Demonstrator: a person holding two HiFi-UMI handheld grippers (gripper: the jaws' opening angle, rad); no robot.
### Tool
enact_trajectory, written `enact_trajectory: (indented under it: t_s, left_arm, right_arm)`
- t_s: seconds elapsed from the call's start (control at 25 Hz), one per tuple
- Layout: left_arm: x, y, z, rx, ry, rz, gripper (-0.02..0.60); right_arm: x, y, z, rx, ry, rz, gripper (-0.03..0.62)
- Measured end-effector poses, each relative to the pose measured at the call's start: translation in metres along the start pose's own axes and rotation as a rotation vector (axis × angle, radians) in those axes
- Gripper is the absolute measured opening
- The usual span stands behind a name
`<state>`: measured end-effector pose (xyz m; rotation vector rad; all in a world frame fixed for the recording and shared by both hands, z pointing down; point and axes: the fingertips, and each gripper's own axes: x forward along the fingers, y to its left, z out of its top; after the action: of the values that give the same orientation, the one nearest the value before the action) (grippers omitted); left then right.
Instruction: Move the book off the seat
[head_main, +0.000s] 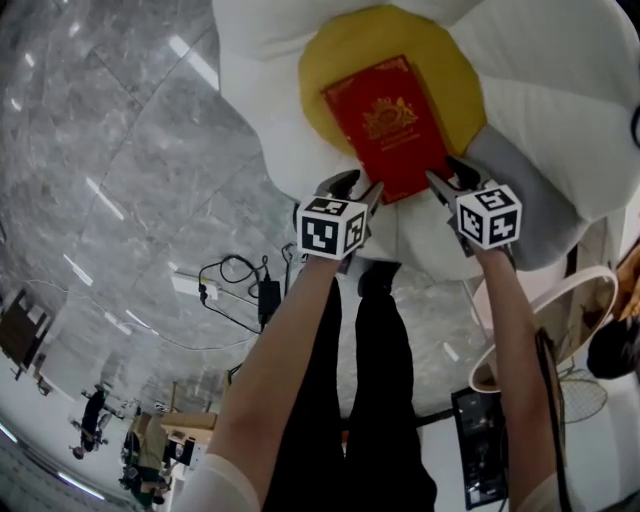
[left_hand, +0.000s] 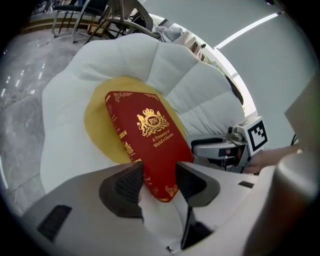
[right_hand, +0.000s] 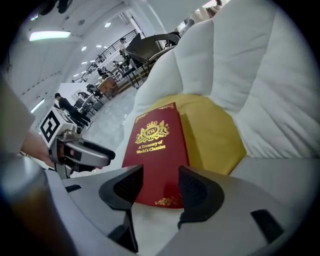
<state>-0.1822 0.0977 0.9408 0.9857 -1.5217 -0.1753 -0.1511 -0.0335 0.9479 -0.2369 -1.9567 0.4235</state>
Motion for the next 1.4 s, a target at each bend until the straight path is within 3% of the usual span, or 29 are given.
enact_trajectory:
  t_s: [0.16,0.4,0.68,0.84,0.96,1.4]
  left_arm:
    - [0.02,0.016,-0.011,-0.041,0.054,0.003,0.205]
    - [0.042,0.022,-0.018,-0.073,0.112,-0.028,0.291]
    - [0.061,0.023,-0.017,-0.066,0.142,-0.012,0.291]
    - [0.061,0.024,-0.018,-0.064,0.159,-0.024,0.281]
    - [0.06,0.023,-0.019,-0.063,0.166,-0.023,0.278]
    - [0.012,-0.003,-0.008,0.022,0.182,-0.047,0.273]
  right_arm:
    - [0.018,-0.015,-0.01,0.022,0.033,-0.005,0.249]
    - [0.021,-0.018,-0.009,-0.01,0.016,-0.019,0.258]
    - [0.014,-0.028,-0.005,0.021,-0.047,-0.073,0.262]
    - [0.021,-0.037,-0.018,0.072,-0.002,-0.054,0.267]
    - [0.028,-0.029,-0.026,0.078,0.04,-0.01,0.267]
    - [-0.019,0.008,-0.015,0.092,0.006,-0.024,0.225]
